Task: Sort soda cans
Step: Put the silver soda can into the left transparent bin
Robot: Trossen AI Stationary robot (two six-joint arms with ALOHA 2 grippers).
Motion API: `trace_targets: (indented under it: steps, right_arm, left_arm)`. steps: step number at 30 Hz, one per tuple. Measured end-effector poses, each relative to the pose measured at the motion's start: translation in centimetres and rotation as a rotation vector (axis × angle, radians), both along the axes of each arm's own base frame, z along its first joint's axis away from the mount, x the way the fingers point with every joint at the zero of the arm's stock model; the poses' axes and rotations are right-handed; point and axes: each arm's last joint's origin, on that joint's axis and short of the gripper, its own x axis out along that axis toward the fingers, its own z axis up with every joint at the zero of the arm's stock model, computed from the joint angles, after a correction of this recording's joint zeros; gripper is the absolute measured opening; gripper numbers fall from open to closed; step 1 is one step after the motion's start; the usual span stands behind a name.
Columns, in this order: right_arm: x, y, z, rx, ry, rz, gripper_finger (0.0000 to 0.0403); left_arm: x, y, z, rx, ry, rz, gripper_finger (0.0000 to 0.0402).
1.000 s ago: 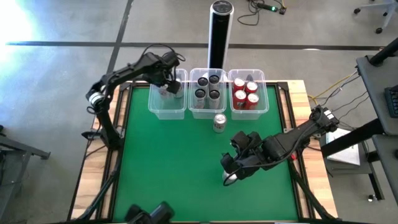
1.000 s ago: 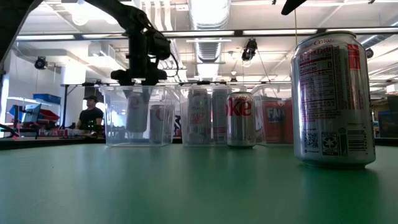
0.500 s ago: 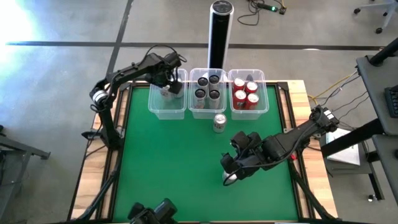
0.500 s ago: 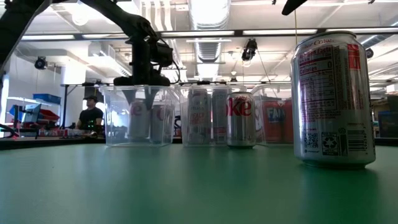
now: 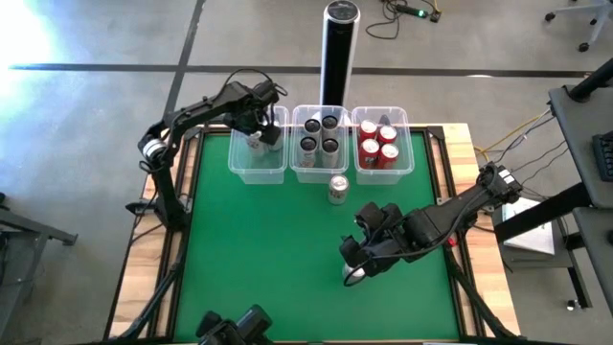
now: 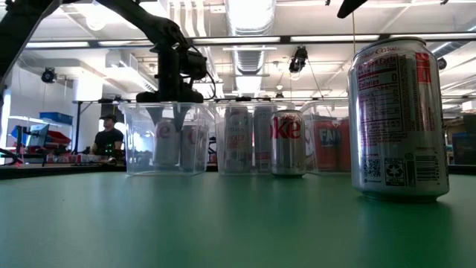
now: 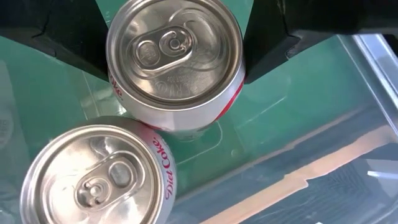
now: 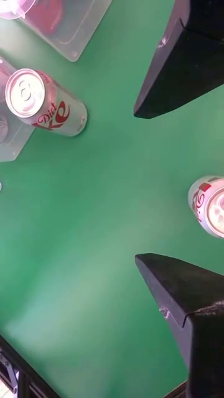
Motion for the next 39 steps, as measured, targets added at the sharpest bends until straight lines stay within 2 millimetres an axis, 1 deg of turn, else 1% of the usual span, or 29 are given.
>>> trace_targets:
  steps: [24, 27, 33, 36, 39]
  right_arm:
    - [0.00, 0.02, -0.02, 0.011, -0.001, -0.009, 0.0368]
    - [0.00, 0.02, -0.02, 0.012, -0.002, -0.010, 0.0368]
    - [0.00, 0.02, -0.02, 0.012, -0.002, -0.011, 0.0368]
    - [0.00, 0.02, -0.02, 0.011, -0.002, -0.010, 0.0368]
    - [0.00, 0.02, -0.02, 0.008, 0.000, -0.004, 0.0368]
  left_arm:
    - [-0.04, -0.04, 0.01, -0.003, 0.008, -0.019, 0.0291]
    - [-0.04, -0.04, 0.01, -0.002, 0.009, -0.018, 0.0308]
    - [-0.08, -0.07, 0.14, 0.002, 0.007, -0.024, 0.0364]
    - [-0.09, -0.08, 0.14, 0.001, 0.007, -0.025, 0.0377]
    - [-0.17, -0.15, 0.37, 0.006, 0.003, -0.025, 0.0380]
